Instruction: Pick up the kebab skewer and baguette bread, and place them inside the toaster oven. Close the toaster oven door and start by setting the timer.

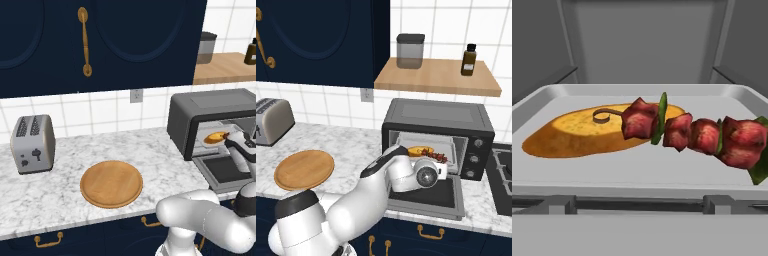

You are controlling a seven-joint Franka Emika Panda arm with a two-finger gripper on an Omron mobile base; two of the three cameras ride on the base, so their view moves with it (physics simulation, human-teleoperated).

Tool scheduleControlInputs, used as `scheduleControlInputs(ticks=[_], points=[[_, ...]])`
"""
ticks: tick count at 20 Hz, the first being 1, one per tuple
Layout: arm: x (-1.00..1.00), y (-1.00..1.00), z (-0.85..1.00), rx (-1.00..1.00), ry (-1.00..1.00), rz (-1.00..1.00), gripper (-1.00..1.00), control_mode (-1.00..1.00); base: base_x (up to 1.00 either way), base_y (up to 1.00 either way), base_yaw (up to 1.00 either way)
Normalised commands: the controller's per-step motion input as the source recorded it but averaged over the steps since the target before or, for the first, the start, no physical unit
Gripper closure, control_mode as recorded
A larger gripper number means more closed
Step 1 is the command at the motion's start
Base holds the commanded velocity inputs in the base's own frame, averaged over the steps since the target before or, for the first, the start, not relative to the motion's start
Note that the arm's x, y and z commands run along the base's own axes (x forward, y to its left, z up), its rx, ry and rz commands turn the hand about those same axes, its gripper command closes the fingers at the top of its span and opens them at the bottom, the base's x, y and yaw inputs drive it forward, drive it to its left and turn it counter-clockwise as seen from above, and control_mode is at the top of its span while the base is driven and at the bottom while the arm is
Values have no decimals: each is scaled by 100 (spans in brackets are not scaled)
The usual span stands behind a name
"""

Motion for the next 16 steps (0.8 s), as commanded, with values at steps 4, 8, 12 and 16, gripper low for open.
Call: scheduleControlInputs(ticks=[4, 8, 12, 16], points=[[16, 0, 0, 0, 0, 0, -100, -100, 0, 0, 0], [21, 0, 0, 0, 0, 0, -100, -100, 0, 0, 0], [20, 0, 0, 0, 0, 0, -100, -100, 0, 0, 0], [22, 0, 0, 0, 0, 0, -100, -100, 0, 0, 0]])
